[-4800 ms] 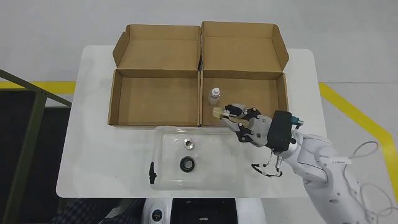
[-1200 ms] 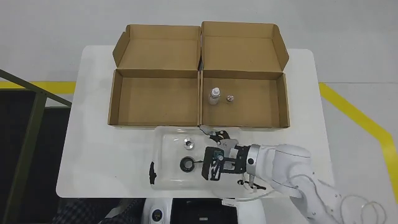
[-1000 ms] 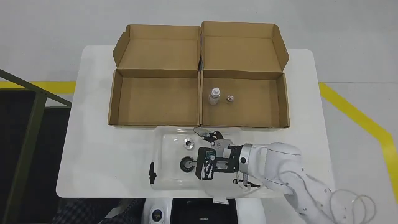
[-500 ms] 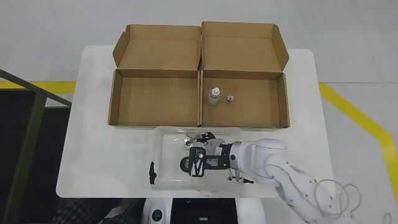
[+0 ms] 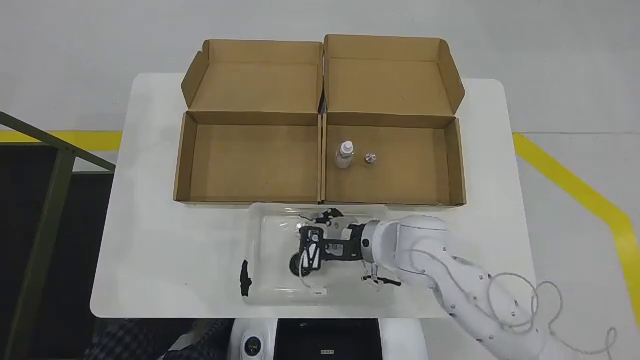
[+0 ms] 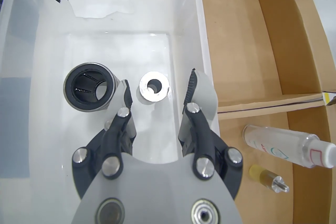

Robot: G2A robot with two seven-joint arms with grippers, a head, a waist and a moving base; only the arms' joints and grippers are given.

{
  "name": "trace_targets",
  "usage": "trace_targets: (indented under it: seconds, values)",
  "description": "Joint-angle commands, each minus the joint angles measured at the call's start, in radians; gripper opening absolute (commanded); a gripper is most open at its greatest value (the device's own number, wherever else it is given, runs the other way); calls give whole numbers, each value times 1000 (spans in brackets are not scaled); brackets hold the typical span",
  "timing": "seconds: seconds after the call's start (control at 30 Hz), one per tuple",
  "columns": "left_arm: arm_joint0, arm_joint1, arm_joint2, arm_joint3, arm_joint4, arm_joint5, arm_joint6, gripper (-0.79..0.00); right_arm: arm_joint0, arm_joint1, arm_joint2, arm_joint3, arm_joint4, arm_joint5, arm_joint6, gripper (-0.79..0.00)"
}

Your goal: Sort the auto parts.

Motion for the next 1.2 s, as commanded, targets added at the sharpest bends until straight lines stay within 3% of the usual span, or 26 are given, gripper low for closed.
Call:
trace_targets:
  seconds: [0.0, 0.77, 0.97, 1.13, 1.17]
  values:
    - [0, 0, 0, 0, 0, 0, 0, 0, 8, -3, -6, 15, 0, 2, 0, -397]
    - [0, 0, 0, 0, 0, 0, 0, 0, 97, -50, -98, 166, 20, 8, -8, -413]
    - [0, 0, 0, 0, 0, 0, 0, 0, 100, -57, -107, 178, 19, 8, -9, -502]
    - [0, 0, 0, 0, 0, 0, 0, 0, 95, -57, -99, 176, 21, 6, -13, -785]
    - [0, 0, 0, 0, 0, 0, 0, 0, 92, -56, -96, 170, 20, 5, -12, -785]
